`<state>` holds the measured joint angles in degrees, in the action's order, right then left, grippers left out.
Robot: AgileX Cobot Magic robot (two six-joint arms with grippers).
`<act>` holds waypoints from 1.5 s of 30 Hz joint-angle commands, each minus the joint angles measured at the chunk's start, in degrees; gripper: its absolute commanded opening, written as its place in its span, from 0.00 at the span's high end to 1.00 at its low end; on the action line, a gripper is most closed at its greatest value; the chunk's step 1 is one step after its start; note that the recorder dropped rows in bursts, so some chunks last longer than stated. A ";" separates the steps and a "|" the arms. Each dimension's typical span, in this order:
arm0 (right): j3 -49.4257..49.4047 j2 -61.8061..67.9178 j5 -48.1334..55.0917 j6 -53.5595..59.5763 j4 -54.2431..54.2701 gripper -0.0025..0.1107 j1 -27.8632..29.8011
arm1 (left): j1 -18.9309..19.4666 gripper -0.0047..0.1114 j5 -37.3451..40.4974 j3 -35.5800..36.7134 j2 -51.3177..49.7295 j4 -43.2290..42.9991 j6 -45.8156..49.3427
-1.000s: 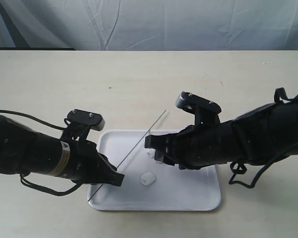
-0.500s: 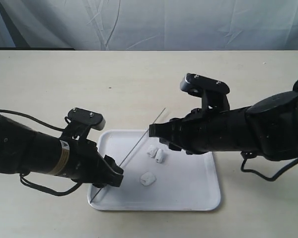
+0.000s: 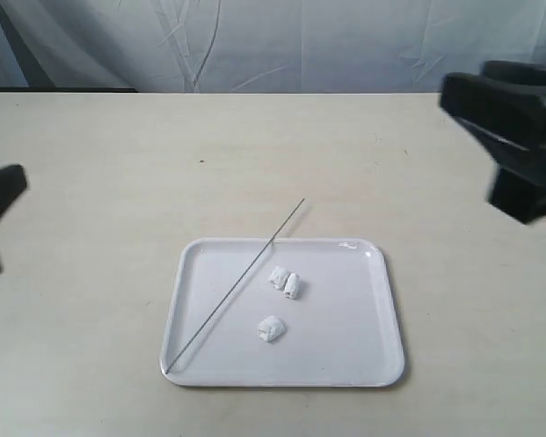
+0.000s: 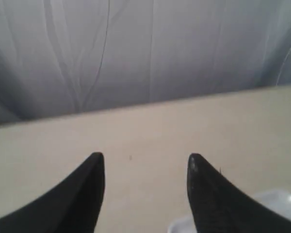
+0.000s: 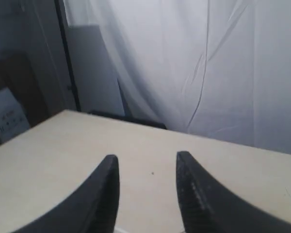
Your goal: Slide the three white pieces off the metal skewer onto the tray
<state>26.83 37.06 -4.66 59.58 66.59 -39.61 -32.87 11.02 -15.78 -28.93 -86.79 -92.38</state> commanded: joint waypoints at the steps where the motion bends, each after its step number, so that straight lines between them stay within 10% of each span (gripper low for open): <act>1: -9.29 -16.04 -2.38 0.41 7.03 0.64 0.21 | -0.33 0.53 -3.60 2.12 18.57 0.50 7.33; 16: -17.51 -27.18 -0.20 0.41 8.44 0.64 0.21 | 3.80 0.53 -6.15 10.59 28.93 10.08 7.50; 20: -17.51 -27.18 -0.20 0.41 9.16 0.64 0.21 | 9.34 0.53 -2.66 10.59 28.93 10.40 7.59; 27: -17.51 -27.57 -0.51 0.41 9.16 0.64 0.66 | 18.07 0.53 -19.06 10.59 28.93 10.51 7.58; 35: -19.46 -30.43 7.09 0.41 0.28 0.64 30.49 | 29.44 0.53 -18.46 10.59 28.93 4.69 13.00; 45: -26.83 -36.49 7.92 0.41 -1.16 0.64 46.66 | 32.26 0.53 -11.45 10.59 28.93 38.19 38.94</act>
<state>0.24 0.51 2.56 59.68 67.80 5.59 -0.77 -2.70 -5.53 -0.27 -56.68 -63.15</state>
